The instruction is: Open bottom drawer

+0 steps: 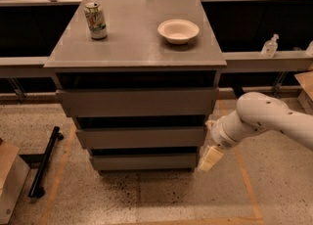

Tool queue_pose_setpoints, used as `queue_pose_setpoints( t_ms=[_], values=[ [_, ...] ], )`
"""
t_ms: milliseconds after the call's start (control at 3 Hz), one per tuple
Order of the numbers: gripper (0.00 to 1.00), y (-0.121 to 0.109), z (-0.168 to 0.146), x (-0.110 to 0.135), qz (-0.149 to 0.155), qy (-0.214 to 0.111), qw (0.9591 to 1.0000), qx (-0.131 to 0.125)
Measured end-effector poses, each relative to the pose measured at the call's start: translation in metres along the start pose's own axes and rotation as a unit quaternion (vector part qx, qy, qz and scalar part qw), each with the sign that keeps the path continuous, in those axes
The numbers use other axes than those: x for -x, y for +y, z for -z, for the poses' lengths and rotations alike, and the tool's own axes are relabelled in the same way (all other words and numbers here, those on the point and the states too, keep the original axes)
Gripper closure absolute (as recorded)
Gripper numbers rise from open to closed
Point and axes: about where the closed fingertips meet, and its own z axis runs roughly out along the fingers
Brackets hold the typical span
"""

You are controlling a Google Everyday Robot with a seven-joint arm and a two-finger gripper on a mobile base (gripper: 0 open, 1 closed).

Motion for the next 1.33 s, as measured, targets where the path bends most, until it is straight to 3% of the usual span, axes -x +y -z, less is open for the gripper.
queue_pose_setpoints(
  t_ms=[333,1000,1333],
  values=[
    [0.00,-0.003,-0.053,-0.004,-0.011,0.002,0.9993,0.036],
    [0.00,0.001,-0.068,-0.017,-0.025,-0.004,0.9983,0.053],
    [0.00,-0.004,-0.085,-0.028,-0.039,-0.031,0.9968,0.062]
  ],
)
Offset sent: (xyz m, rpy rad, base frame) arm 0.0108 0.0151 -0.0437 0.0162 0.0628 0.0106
